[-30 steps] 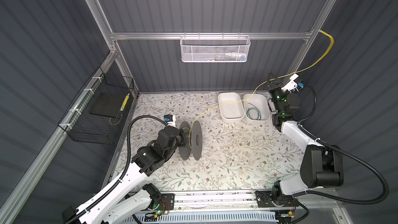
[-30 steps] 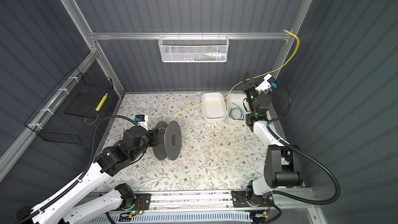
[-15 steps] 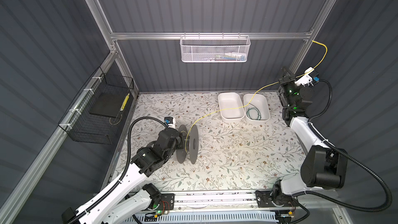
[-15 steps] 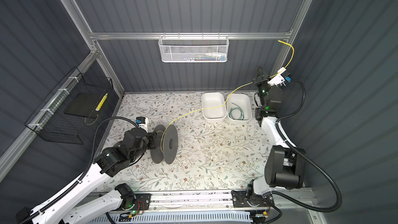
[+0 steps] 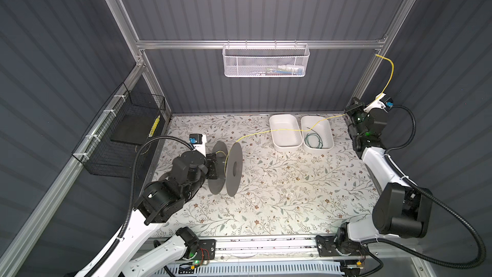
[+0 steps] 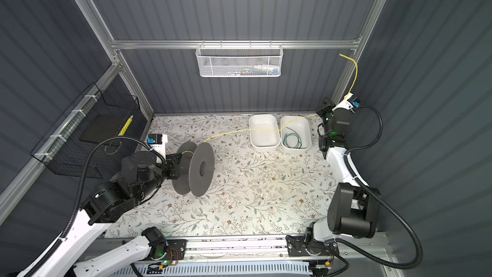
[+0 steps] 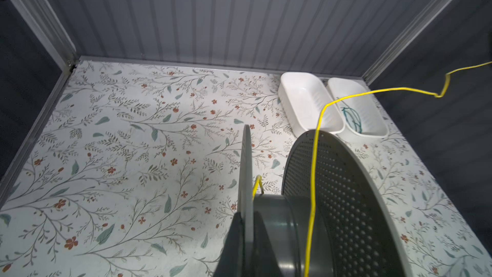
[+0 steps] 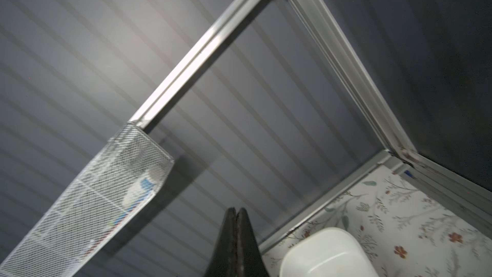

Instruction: Wrap the cables

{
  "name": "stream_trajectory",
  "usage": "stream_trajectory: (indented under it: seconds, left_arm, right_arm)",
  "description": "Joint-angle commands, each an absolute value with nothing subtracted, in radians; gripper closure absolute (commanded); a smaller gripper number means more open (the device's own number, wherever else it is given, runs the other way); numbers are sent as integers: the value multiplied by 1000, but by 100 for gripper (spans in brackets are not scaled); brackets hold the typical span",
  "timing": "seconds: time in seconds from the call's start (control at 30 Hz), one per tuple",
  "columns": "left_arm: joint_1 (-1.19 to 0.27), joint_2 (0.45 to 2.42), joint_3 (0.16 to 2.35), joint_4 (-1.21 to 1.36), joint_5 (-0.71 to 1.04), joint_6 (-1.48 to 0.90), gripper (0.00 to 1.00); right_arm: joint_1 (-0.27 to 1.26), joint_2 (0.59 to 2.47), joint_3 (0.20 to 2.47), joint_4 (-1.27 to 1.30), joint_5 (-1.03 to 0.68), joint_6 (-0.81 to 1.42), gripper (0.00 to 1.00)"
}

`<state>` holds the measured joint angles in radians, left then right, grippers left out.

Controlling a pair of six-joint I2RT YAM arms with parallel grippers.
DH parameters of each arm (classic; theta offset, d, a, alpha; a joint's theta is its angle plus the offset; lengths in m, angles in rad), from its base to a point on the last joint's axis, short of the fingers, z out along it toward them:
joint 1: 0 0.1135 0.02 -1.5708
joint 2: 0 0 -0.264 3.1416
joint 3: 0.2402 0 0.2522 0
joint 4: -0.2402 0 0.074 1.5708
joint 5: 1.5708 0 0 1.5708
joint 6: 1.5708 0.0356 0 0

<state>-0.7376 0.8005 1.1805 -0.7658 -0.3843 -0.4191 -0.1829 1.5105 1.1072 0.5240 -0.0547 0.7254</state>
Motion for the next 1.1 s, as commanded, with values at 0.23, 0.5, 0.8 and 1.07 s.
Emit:
stream_trajectory:
  seconds: [0.23, 0.5, 0.8, 1.07]
  left_arm:
    - [-732, 882, 1456, -764, -330, -384, 100]
    - [-731, 1065, 1603, -536, -386, -361, 100]
    - [-724, 1274, 1760, -444, -441, -297, 100]
    - [-692, 1377, 1673, -261, -560, -296, 100]
  right_arm:
    - [-68, 1513, 961, 449, 78, 577, 100]
    - [172, 1302, 607, 537, 171, 554, 100]
    - [457, 1161, 433, 522, 229, 618, 100]
    - [748, 937, 414, 387, 331, 665, 100]
